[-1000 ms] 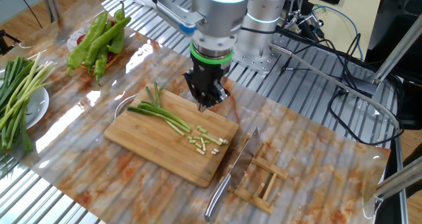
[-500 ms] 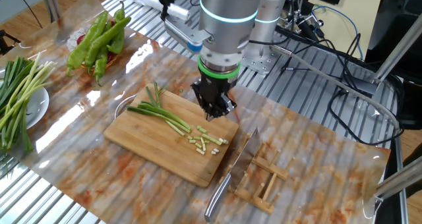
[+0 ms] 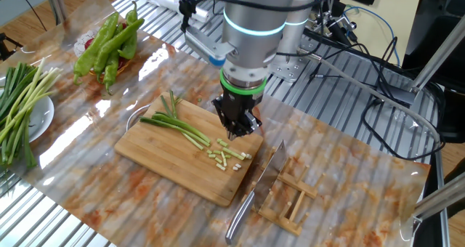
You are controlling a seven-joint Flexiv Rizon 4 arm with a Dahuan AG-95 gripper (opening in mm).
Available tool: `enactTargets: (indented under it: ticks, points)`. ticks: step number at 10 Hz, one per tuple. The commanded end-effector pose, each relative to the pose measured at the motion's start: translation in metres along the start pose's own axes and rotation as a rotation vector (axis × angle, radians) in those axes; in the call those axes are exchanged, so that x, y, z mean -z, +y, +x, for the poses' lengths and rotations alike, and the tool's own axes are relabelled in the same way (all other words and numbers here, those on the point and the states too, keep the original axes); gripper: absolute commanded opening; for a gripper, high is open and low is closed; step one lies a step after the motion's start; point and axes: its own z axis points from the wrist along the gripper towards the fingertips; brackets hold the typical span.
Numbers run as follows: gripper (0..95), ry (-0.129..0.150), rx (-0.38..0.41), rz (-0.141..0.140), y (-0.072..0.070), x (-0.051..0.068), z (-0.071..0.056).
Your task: Chop the green garlic
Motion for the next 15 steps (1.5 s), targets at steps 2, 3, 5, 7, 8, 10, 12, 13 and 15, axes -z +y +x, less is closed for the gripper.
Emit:
enactTargets:
  ticks: [2,3,5,7,8,10,12,13,15]
  points:
    - [0.0,-0.006,-0.006,0.003,0.0050,-0.0042,-0.0016]
    - [0.0,-0.005,-0.006,0.003,0.0063,-0.0058,-0.0011]
    - [0.0,-0.004,-0.009,0.001,0.0074,-0.0093,-0.0013]
    - [0.0,-0.002,-0.021,0.000,0.0074,-0.0102,-0.0015]
    - [0.0,0.002,-0.025,0.000,0.0072,-0.0095,-0.0012]
    - [0.0,0.011,-0.024,0.000,0.0072,-0.0095,-0.0012]
    - [0.0,0.023,0.005,0.001,0.0072,-0.0095,-0.0012]
    - [0.0,0.029,0.022,0.005,0.0072,-0.0095,-0.0012]
    - [0.0,0.038,0.059,0.008,0.0072,-0.0095,-0.0012]
